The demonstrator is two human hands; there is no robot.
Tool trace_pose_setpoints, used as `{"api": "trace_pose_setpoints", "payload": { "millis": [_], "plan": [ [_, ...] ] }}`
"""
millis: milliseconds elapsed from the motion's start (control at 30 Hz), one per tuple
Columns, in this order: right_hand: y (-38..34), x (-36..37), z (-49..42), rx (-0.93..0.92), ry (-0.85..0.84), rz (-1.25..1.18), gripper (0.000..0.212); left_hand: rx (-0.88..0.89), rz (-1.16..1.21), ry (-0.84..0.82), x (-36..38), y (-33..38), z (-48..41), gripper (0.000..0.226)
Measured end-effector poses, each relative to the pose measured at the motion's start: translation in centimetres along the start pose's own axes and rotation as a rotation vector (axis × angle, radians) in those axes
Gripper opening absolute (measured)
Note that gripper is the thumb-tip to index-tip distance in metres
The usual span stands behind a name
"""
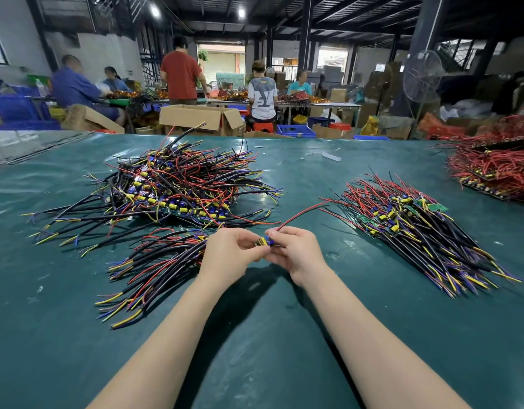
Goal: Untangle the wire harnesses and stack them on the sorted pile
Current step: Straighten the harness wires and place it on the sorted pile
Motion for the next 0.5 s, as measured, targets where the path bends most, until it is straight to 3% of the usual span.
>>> {"api": "trace_pose_setpoints", "payload": {
  "millis": [133,500],
  "plan": [
    [-0.3,0.3,-0.2,-0.001,-0.005,-0.024,0.023,-0.068,0.159,-0.022,-0.4,-0.3,-0.4,0.015],
    [-0.4,-0.4,-0.1,-0.028,0.040,0.008,0.023,-0.160,0.093,0.057,-0.7,-1.2,-0.8,0.011]
  ]
}}
Point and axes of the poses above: each hand's wrist, its own z-axis away from the middle knuckle, its own x-axis out of the palm, y = z × x, the point moved 10 cm from there along -z, towards the middle knuckle, and after that the axes turned 14 degrees about -x, right-handed, at the moved point
